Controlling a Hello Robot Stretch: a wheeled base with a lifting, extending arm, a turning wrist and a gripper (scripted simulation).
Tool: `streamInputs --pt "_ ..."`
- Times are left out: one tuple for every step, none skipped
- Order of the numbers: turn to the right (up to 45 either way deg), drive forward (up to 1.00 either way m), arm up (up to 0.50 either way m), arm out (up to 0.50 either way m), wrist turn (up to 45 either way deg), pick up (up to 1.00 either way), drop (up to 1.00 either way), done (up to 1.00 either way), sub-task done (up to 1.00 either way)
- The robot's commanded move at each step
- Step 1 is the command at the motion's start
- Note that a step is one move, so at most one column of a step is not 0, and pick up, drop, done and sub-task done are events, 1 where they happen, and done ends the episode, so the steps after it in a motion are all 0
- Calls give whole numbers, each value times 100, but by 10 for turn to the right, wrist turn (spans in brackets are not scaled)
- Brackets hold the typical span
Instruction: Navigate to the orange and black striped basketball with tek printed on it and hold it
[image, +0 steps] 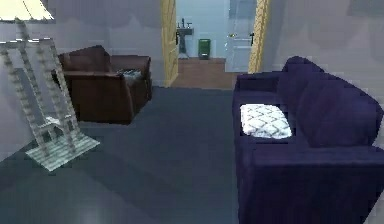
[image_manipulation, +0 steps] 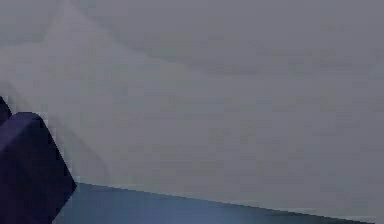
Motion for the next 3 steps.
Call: streamInputs --pt "0 60 0 0 0 0 0 0 0" --pt "0 100 0 0 0 0 0 0 0" --pt "0 100 0 0 0 0 0 0 0"
